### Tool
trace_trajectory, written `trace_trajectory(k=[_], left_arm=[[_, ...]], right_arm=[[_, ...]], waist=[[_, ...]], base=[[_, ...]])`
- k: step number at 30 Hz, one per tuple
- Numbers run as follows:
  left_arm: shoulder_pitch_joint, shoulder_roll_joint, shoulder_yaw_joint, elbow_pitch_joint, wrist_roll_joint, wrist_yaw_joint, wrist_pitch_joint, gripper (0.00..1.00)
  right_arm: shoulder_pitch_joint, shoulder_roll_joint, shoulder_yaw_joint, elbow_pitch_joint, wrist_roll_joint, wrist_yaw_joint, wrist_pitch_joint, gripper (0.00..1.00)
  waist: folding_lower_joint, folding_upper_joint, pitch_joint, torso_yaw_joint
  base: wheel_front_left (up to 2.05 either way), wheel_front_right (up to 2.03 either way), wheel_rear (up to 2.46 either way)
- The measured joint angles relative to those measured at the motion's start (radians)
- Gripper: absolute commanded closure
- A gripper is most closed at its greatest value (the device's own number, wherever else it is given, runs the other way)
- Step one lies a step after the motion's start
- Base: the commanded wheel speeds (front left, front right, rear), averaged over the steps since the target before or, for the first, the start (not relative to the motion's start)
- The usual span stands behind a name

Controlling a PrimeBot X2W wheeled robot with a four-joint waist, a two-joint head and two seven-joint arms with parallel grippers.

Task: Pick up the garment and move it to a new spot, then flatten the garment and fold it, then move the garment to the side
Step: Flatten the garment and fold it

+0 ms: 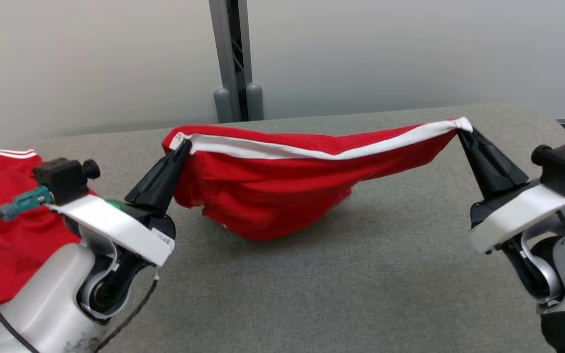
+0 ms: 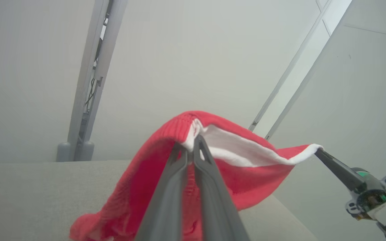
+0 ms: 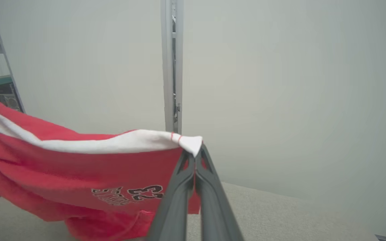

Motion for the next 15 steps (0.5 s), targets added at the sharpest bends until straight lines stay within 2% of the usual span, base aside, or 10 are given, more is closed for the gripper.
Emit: trace_trajectory(k=[8,9,15], left_arm=[[-0.135,0.117,0.037,-0.224,-0.077,0.075,0.237,1.0],[-0.198,0.149,0.046,-0.277,-0.102,0.107,0.321,1.0],[-0.313,0.19,0.053,-0.265,-0.119,0.167,0.451,1.0]], right_arm=[[-0.033,-0.03,-0.041,-0.266,0.037,0.0,0.152,1.0],[-0.047,-0.017,-0.061,-0.324,0.053,0.0,0.193,1.0],[-0.093,0.019,-0.092,-0.328,0.067,0.0,0.235,1.0]], waist=[[0.0,0.0,-0.041,-0.038],[0.0,0.0,-0.045,-0.051],[0.0,0.0,-0.027,-0.074]], base=[[0.0,0.0,0.0],[0.0,0.0,0.0],[0.0,0.0,0.0]])
